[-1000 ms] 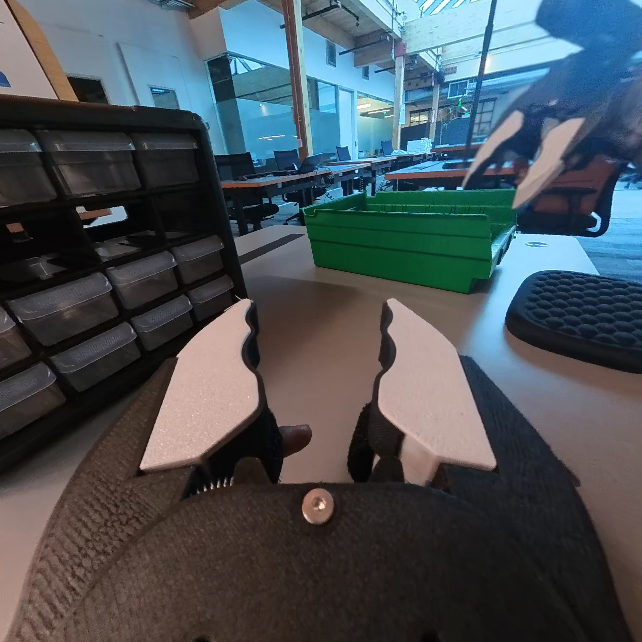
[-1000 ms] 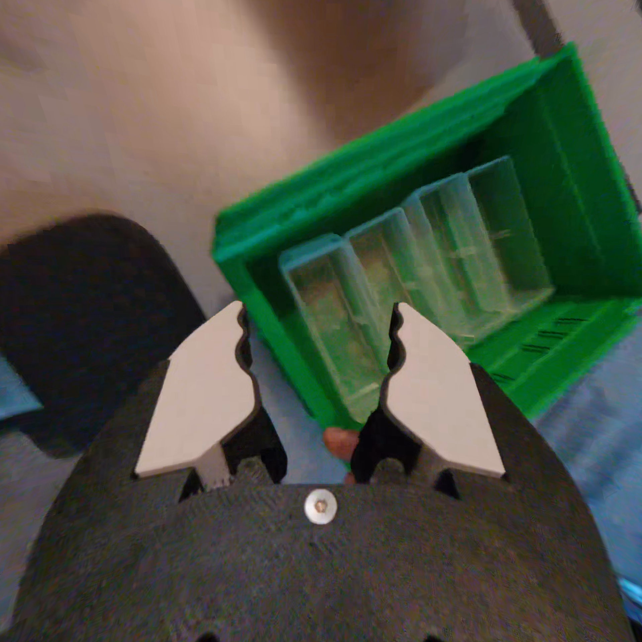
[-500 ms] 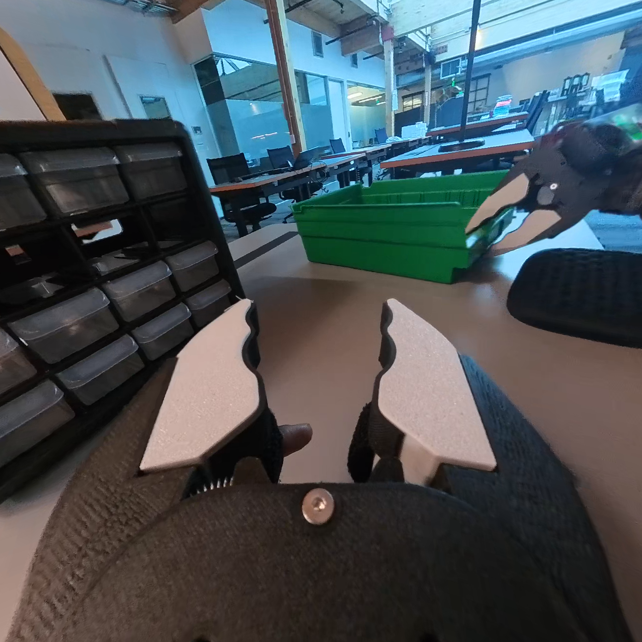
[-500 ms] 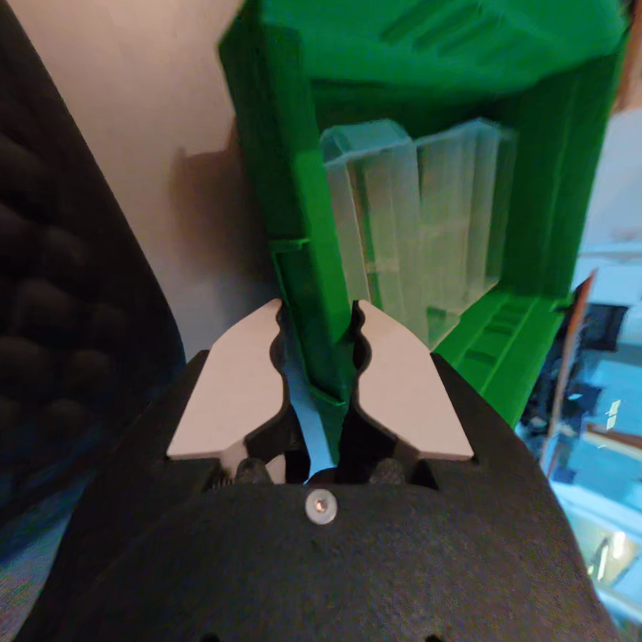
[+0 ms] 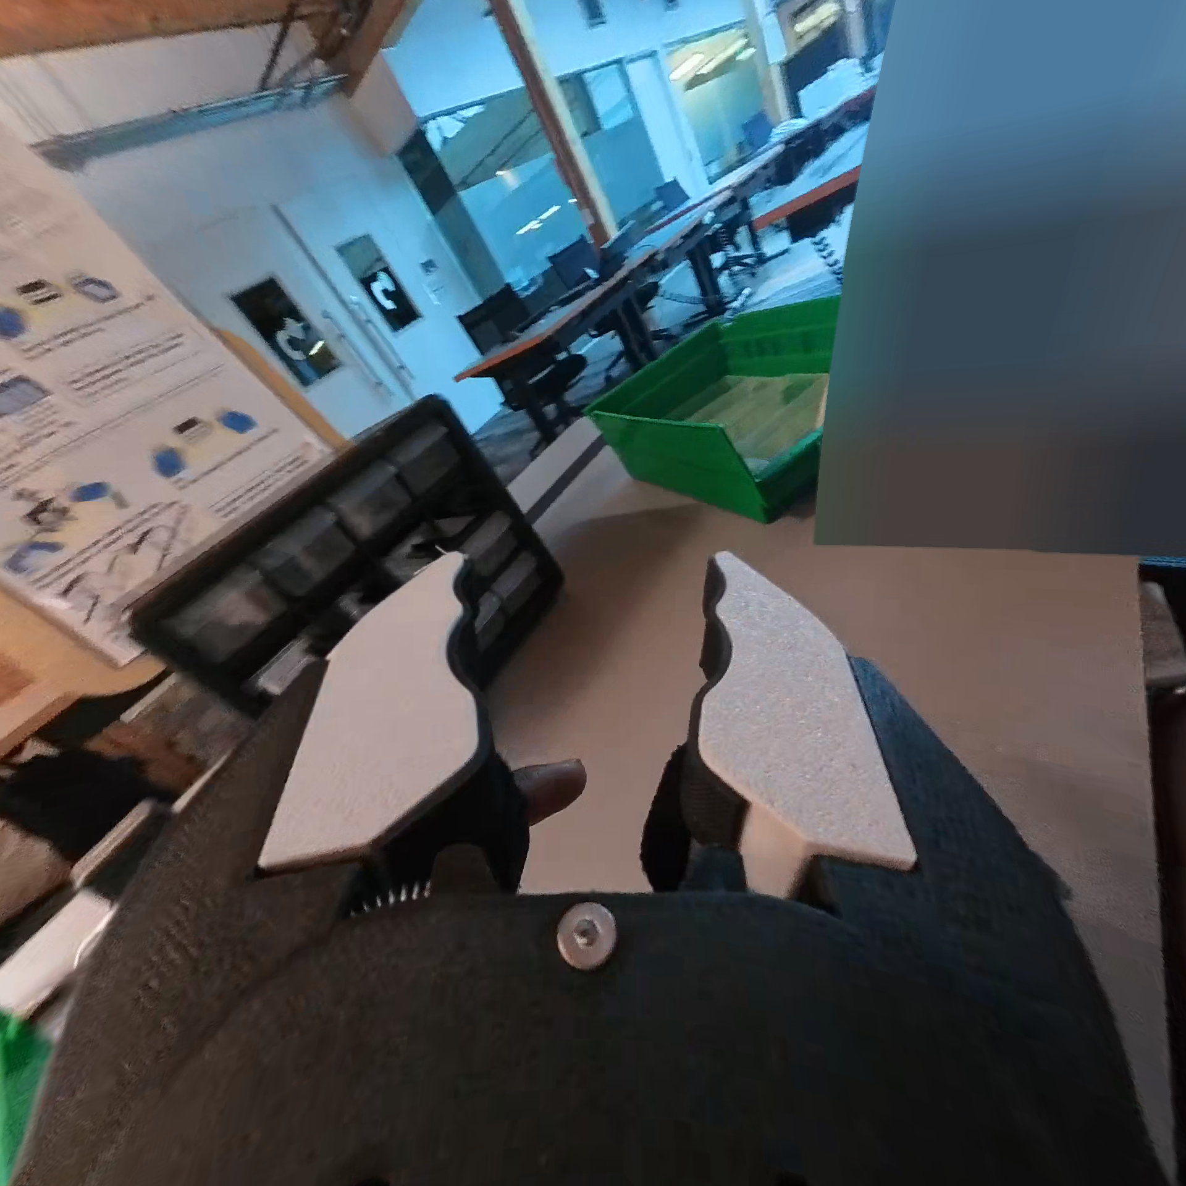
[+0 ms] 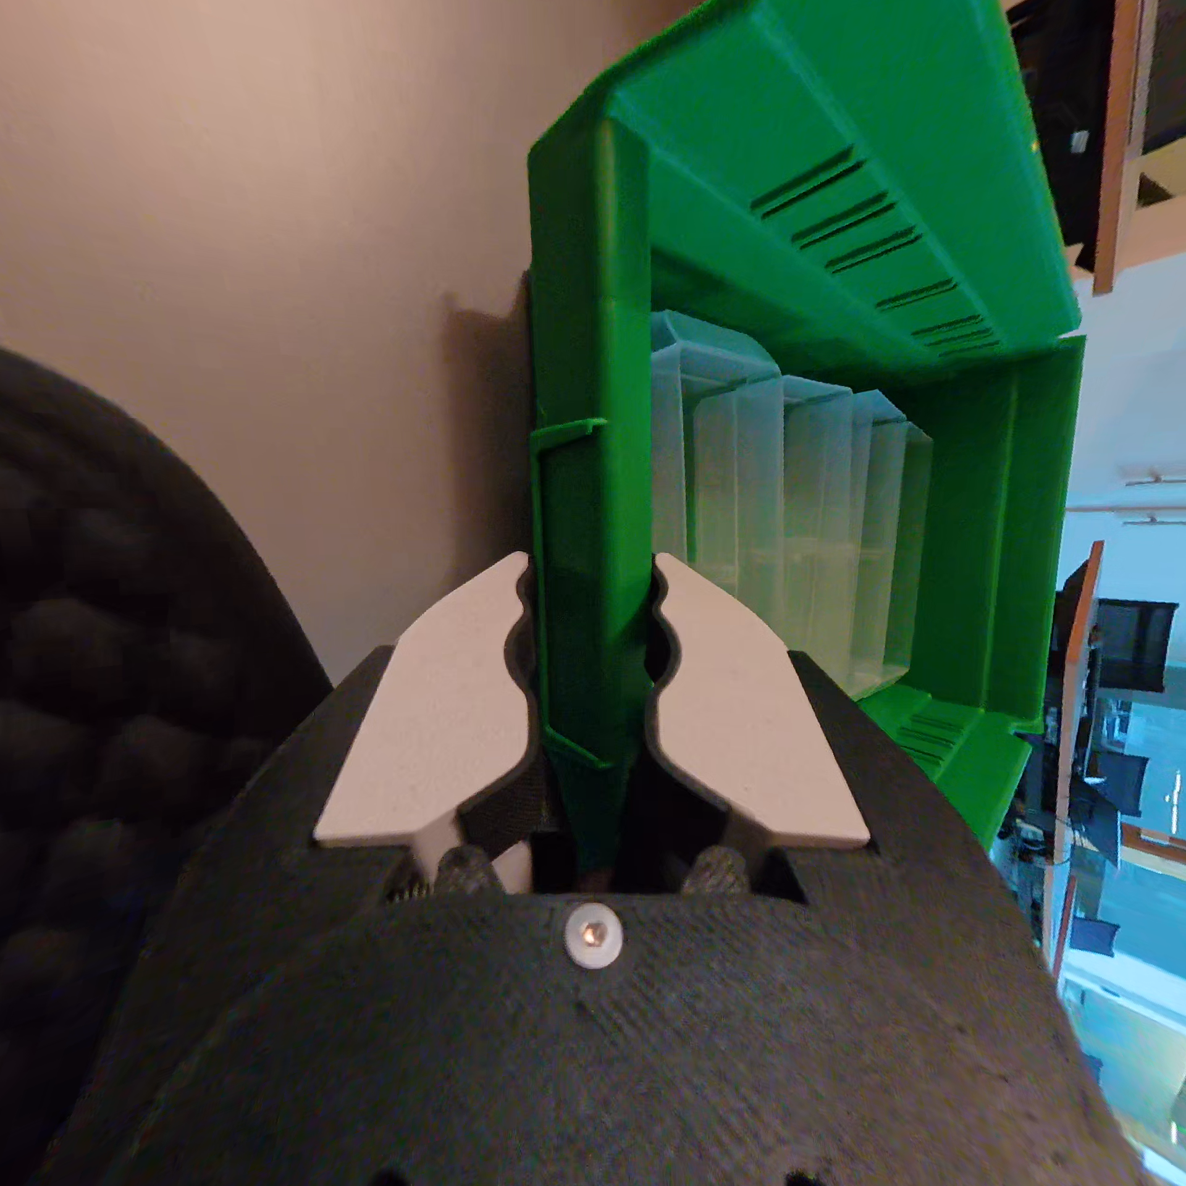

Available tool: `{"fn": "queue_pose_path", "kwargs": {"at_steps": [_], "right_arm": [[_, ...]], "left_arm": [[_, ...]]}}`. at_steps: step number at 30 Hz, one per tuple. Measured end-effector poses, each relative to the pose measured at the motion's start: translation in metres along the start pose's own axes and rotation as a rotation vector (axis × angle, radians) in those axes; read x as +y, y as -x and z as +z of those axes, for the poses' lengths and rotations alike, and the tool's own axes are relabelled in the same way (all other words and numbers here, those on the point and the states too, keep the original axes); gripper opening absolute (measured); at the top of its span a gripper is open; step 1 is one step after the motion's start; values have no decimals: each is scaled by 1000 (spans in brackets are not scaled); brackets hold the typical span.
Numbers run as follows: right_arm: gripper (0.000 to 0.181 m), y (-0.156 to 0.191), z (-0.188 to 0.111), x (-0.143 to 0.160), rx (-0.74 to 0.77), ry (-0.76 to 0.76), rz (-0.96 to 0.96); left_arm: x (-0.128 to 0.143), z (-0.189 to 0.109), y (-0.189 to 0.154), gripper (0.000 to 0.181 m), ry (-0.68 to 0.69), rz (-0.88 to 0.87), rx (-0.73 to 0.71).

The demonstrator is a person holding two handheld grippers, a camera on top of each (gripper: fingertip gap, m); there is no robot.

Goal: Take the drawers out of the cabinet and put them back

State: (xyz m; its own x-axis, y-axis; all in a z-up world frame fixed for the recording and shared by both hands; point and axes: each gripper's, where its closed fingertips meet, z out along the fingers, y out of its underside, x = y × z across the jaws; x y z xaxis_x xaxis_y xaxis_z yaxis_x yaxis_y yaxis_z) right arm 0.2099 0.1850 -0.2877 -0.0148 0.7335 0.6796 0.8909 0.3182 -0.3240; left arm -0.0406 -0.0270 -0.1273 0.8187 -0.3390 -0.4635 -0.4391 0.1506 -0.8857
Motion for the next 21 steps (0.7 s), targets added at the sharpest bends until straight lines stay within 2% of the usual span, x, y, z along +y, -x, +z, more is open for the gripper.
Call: {"fn": "queue_pose_path", "kwargs": {"at_steps": [2, 4, 6, 10, 21], "right_arm": [[31, 4, 1, -10, -7, 3, 3], [32, 9, 2, -22, -28, 5, 1], [31, 15, 2, -32, -54, 19, 7], [31, 27, 5, -58, -89, 65, 31], [30, 50, 5, -107, -84, 161, 97]], "left_arm": [[-1, -6, 6, 66, -35, -41, -37], [7, -4, 7, 67, 27, -43, -2], [9, -6, 15, 67, 79, -13, -45], [1, -10, 18, 67, 88, 87, -58], [-27, -41, 55, 66, 30, 75, -177]]}}
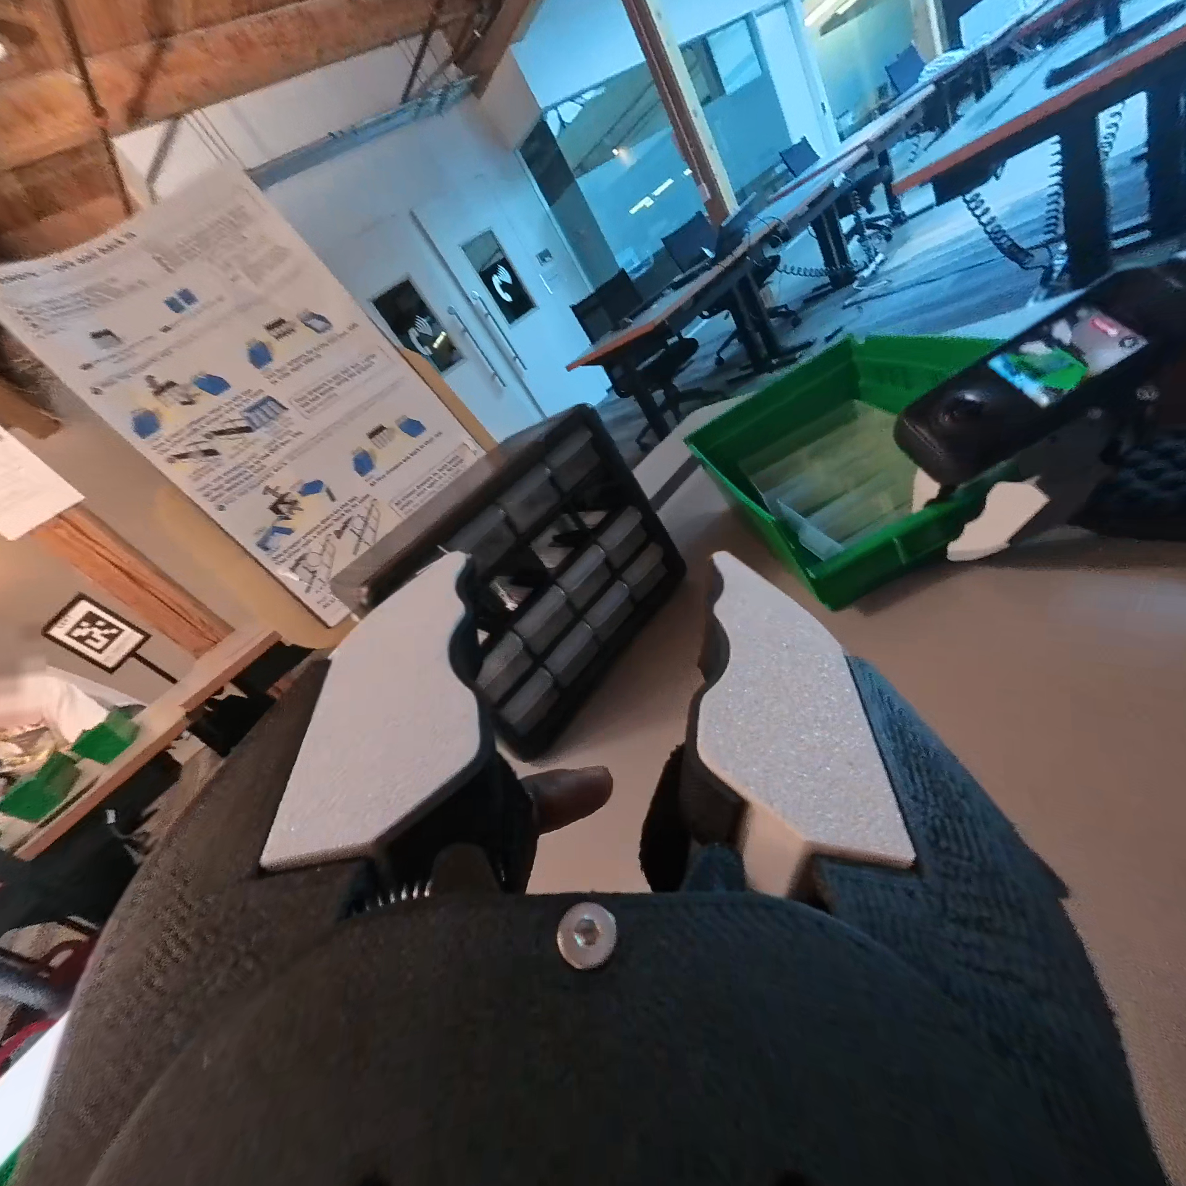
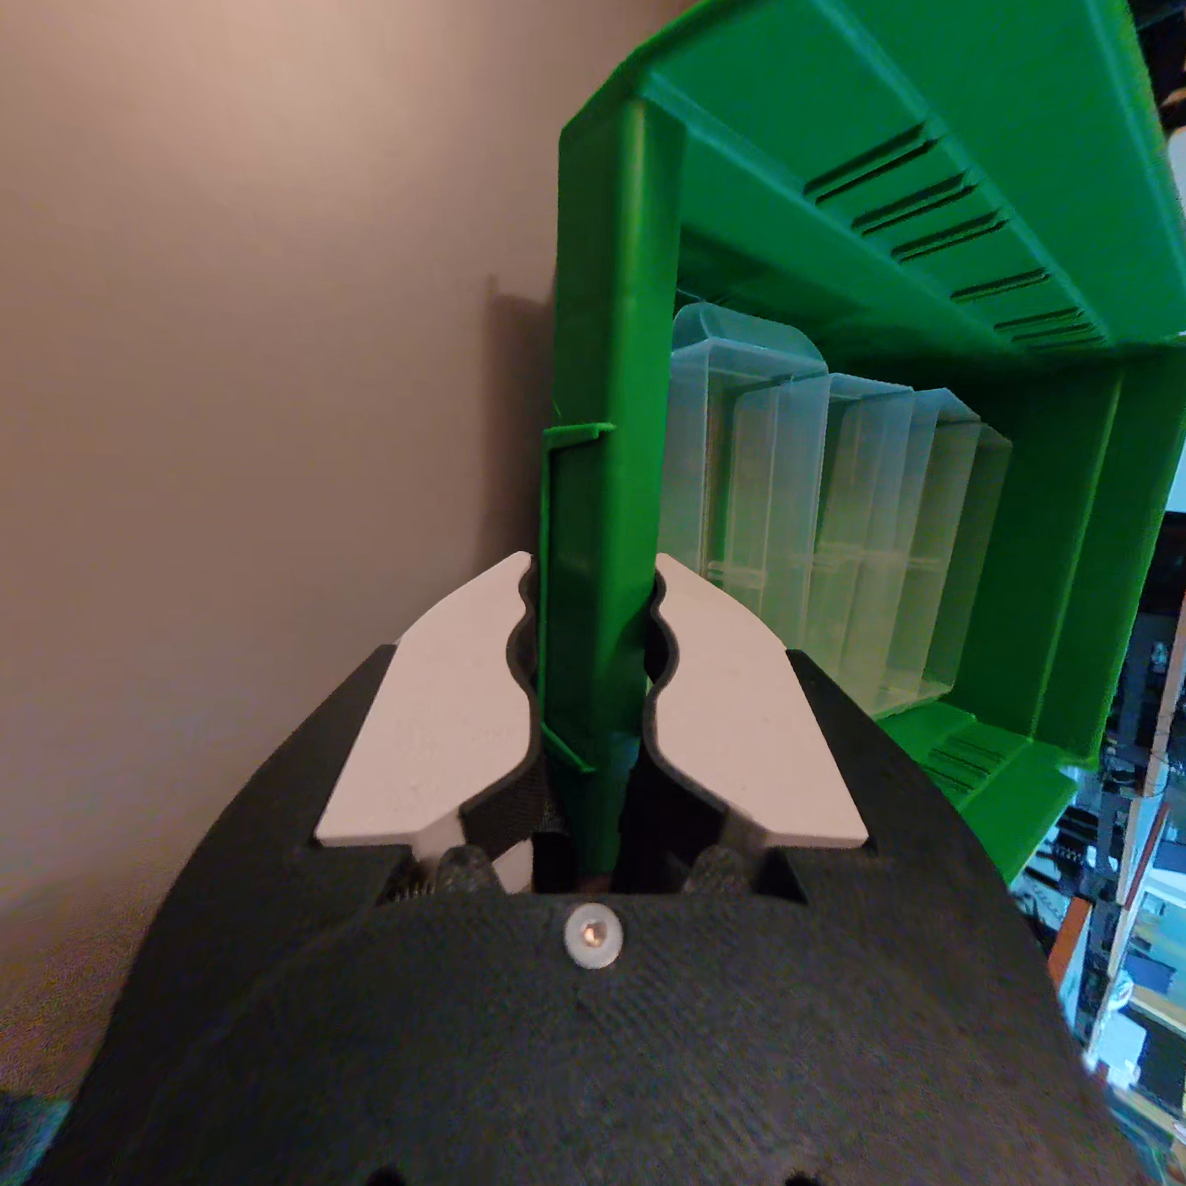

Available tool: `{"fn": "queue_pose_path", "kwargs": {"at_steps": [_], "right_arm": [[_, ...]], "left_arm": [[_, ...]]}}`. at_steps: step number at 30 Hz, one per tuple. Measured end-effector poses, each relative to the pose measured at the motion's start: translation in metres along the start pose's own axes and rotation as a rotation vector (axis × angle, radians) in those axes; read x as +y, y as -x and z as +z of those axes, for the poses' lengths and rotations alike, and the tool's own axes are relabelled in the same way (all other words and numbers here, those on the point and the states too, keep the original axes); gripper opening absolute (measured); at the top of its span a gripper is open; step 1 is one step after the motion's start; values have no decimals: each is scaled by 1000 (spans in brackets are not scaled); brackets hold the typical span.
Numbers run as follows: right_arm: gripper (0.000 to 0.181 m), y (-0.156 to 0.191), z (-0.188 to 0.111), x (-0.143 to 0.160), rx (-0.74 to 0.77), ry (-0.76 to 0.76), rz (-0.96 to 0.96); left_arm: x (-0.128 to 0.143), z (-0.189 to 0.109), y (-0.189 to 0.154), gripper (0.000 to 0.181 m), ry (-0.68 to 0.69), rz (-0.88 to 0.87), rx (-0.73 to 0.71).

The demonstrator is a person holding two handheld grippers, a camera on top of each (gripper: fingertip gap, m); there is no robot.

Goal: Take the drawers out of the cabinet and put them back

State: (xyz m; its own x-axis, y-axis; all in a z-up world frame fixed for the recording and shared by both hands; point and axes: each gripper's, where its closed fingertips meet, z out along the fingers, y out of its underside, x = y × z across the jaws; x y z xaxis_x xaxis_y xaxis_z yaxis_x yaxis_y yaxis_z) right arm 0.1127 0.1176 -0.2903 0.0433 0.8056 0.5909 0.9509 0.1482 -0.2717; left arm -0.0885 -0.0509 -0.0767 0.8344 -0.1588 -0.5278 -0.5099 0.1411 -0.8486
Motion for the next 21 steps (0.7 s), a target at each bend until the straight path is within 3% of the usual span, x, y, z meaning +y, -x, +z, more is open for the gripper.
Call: {"fn": "queue_pose_path", "kwargs": {"at_steps": [7, 14, 16, 18, 21], "right_arm": [[30, 35, -9, -51, 9, -21, -1], [45, 73, -20, -106, 17, -42, -6], [59, 84, -33, -130, -37, -150, 16], [60, 87, -61, -157, -85, -336, 64], [68, 71, -107, -171, -189, -580, 156]], "left_arm": [[3, -3, 6, 65, -15, -51, -26], [17, -8, 11, 65, 4, -84, -40], [16, -9, 16, 65, -3, -101, -47], [18, -11, 19, 65, -10, -118, -58], [26, -13, 22, 65, 7, -133, -66]]}}
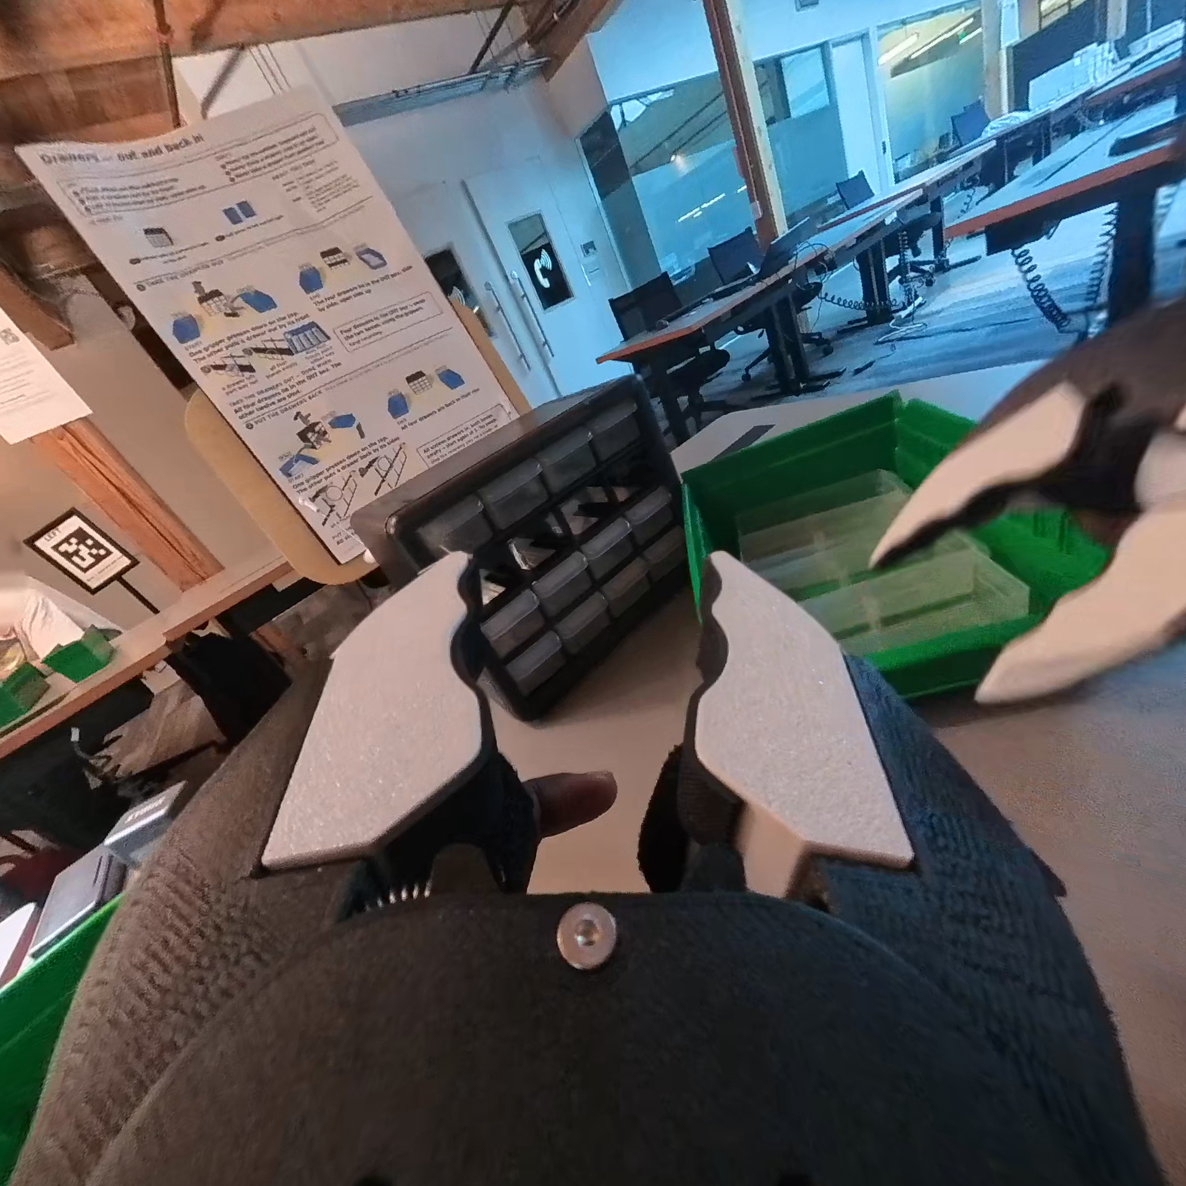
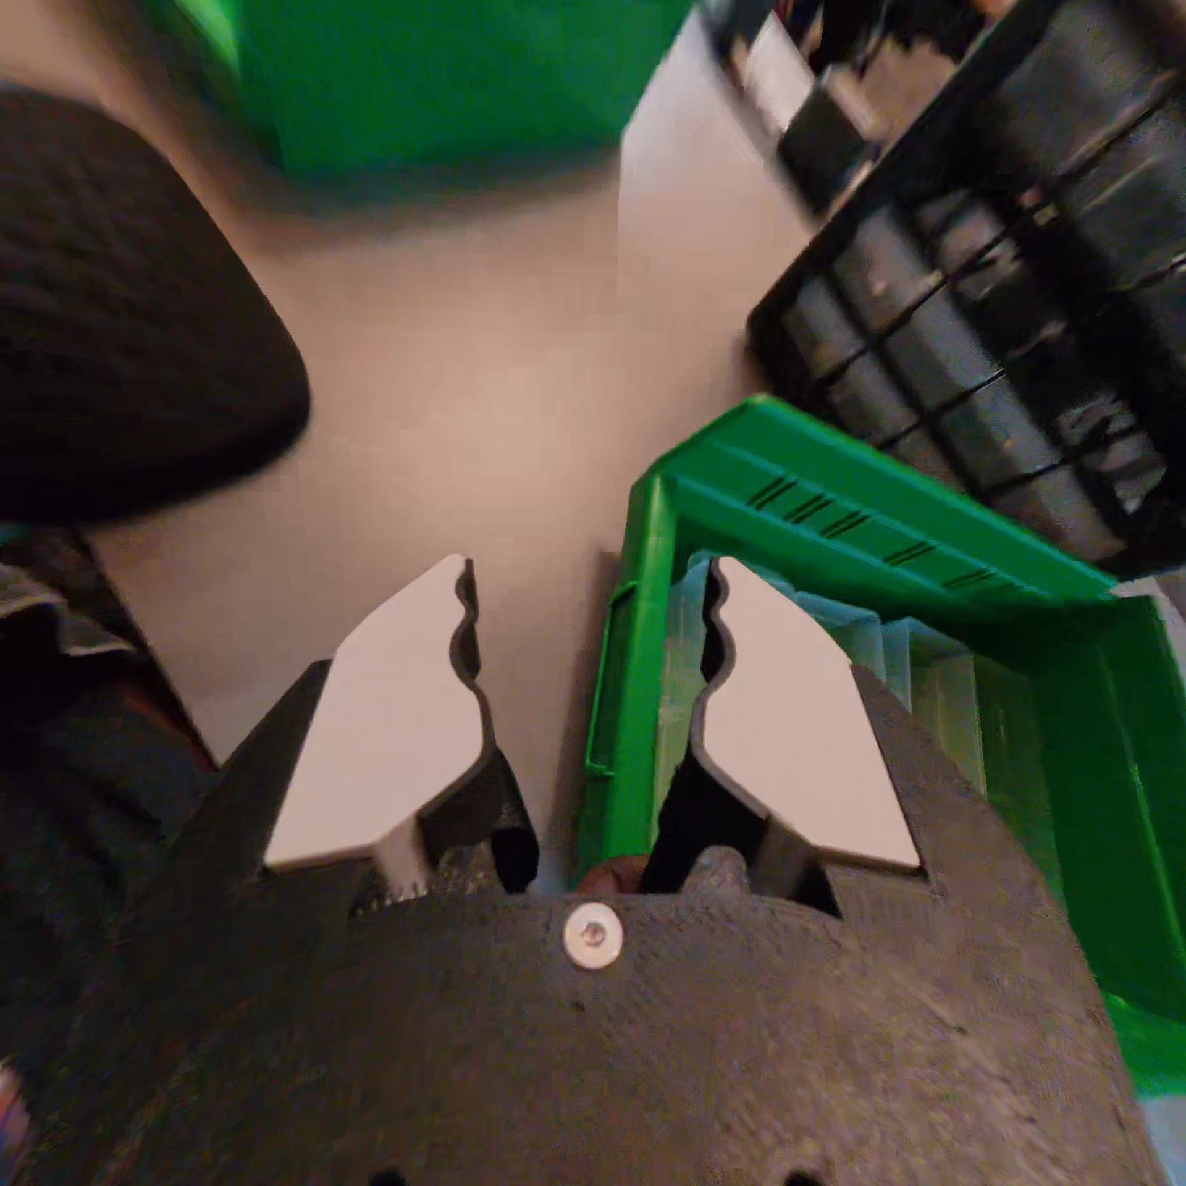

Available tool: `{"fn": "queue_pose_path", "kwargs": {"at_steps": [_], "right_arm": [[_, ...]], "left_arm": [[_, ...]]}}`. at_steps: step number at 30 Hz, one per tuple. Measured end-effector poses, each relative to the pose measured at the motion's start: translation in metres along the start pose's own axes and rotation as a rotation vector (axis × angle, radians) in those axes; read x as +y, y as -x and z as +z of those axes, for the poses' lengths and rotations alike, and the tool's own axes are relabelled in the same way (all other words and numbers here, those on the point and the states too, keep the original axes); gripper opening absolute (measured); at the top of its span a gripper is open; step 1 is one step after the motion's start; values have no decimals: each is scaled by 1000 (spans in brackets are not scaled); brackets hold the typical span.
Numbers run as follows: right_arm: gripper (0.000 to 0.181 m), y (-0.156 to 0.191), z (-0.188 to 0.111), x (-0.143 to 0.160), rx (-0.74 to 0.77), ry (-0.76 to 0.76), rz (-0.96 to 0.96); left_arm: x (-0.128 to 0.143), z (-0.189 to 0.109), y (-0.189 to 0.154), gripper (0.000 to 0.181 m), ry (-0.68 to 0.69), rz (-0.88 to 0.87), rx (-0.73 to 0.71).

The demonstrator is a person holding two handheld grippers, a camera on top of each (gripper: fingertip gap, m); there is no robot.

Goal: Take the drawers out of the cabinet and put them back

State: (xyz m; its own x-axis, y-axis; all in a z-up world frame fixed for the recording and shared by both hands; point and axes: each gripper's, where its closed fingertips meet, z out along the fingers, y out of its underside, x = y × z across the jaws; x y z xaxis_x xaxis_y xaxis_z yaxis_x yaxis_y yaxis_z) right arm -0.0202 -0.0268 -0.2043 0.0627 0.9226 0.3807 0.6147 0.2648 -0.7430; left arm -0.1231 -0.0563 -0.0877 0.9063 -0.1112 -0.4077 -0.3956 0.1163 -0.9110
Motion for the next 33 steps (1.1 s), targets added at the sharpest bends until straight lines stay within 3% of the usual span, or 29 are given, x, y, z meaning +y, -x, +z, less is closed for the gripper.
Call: {"fn": "queue_pose_path", "kwargs": {"at_steps": [2, 4, 9, 12, 15, 20, 24, 27, 29, 33], "right_arm": [[67, -24, -32, -11, -32, -141, 93], [63, -59, -58, 0, -29, -219, 156], [82, -108, -74, 90, -149, -58, 300], [102, -137, -72, 114, -44, -48, 362], [110, -133, -65, 126, -73, -16, 376], [91, -110, -54, 115, -203, -90, 389], [97, -101, -74, 95, -235, -209, 282], [84, -99, -100, 98, -254, -242, 180], [75, -104, -97, 117, -173, -136, 66], [48, -91, -71, 112, -96, -105, -191]], "left_arm": [[5, -2, 5, 65, 15, -5, -22], [9, -4, 8, 65, 23, -10, -32], [15, -7, 18, 65, 76, 12, -53], [21, -8, 26, 65, 90, 7, -70], [27, -8, 31, 65, 102, -1, -73], [23, -7, 32, 65, 93, 28, -57], [20, -10, 34, 65, 73, 44, -46], [22, -13, 38, 65, 73, 46, -55], [21, -16, 41, 65, 69, 44, -63], [21, -20, 41, 65, 64, 54, -61]]}}
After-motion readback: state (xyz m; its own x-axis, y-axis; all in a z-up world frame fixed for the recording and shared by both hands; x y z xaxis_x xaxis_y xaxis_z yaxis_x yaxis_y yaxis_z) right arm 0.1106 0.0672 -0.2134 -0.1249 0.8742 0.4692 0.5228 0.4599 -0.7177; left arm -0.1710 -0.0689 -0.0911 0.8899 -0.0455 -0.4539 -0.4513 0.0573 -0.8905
